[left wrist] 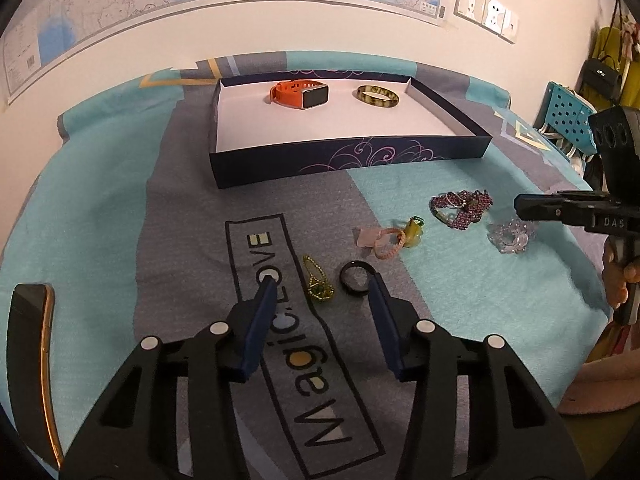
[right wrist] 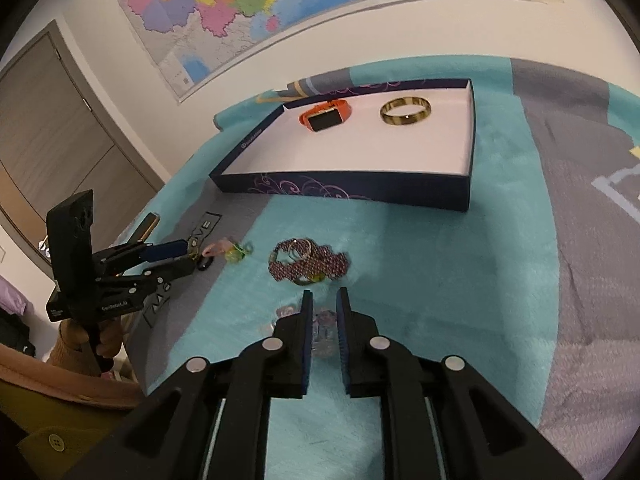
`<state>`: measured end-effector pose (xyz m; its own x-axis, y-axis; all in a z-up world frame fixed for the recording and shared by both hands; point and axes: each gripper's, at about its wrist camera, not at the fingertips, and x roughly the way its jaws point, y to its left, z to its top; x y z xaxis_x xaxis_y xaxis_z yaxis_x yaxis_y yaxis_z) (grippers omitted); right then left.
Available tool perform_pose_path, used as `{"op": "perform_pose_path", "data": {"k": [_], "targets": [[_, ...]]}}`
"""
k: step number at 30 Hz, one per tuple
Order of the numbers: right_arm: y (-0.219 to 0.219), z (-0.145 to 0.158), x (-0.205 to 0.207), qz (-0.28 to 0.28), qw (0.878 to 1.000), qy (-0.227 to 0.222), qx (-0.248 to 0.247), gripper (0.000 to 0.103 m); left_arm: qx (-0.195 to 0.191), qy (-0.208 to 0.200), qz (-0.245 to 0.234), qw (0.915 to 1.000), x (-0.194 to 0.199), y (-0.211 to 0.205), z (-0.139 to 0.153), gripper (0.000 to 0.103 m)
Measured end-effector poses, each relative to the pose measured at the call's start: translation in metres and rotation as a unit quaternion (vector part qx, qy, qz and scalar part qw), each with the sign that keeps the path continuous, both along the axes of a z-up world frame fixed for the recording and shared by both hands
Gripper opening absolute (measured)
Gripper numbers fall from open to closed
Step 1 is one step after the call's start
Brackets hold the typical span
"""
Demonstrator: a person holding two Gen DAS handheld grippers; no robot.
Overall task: Organize jewelry
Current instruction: 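Grasp the clear crystal bracelet with the right tool, then grasp the pink hair tie with the left tool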
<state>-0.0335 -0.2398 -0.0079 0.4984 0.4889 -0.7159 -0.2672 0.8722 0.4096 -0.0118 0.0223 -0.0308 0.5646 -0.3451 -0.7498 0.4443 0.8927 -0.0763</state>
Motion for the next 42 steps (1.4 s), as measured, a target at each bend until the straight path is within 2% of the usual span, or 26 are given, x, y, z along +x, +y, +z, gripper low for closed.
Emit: {"op": "perform_pose_path", "data": {"k": [9, 15, 19, 21, 24, 25, 26, 27, 29, 30, 33, 40, 42], "targets": [[0.004, 0.007, -0.005, 0.011, 1.0, -0.018, -0.002, 0.037, -0.011, -0.025, -0.041, 0.9988, -0.01, -0.016, 0.014, 0.046], [0.013, 0.006, -0.011, 0.025, 0.999, -0.021, -0.033, 0.057, 0.008, -0.033, -0.063, 0.9974, 0.0, -0.042, 0.01, 0.046], [0.022, 0.002, -0.016, 0.034, 0.997, -0.025, -0.067, 0.057, 0.024, -0.016, -0.062, 0.9977, 0.013, -0.049, -0.001, 0.04], [0.026, -0.001, -0.015, 0.036, 0.996, -0.024, -0.084, 0.056, 0.024, -0.006, -0.061, 0.9979, 0.018, -0.049, -0.004, 0.036], [0.028, -0.005, -0.013, 0.033, 0.994, -0.025, -0.098, 0.046, 0.025, -0.002, -0.058, 0.998, 0.021, -0.048, -0.005, 0.027], [0.029, -0.005, -0.012, 0.033, 0.994, -0.027, -0.104, 0.036, 0.024, 0.0, -0.056, 0.9982, 0.023, -0.047, -0.005, 0.024], [0.03, -0.004, -0.012, 0.034, 0.993, -0.028, -0.105, 0.031, 0.022, 0.002, -0.055, 0.9982, 0.024, -0.047, -0.004, 0.02], [0.03, -0.004, -0.011, 0.035, 0.994, -0.027, -0.104, 0.03, 0.02, 0.003, -0.055, 0.9983, 0.024, -0.046, -0.004, 0.02], [0.029, -0.003, -0.01, 0.035, 0.994, -0.03, -0.101, 0.017, 0.012, 0.008, -0.054, 0.9984, 0.026, -0.044, -0.004, 0.02], [0.028, -0.001, -0.011, 0.036, 0.994, -0.031, -0.096, 0.017, 0.01, 0.009, -0.054, 0.9984, 0.026, -0.044, -0.004, 0.019], [0.025, 0.002, -0.011, 0.033, 0.995, -0.031, -0.084, 0.007, 0.002, 0.012, -0.055, 0.9984, 0.025, -0.043, -0.002, 0.019], [0.018, 0.017, -0.009, 0.03, 0.997, -0.042, -0.053, 0.007, -0.027, 0.001, -0.057, 0.998, 0.02, -0.036, 0.016, 0.019], [0.016, 0.024, -0.008, 0.029, 0.998, -0.047, -0.043, 0.0, -0.037, -0.002, -0.058, 0.9976, 0.02, -0.033, 0.022, 0.019]]}}
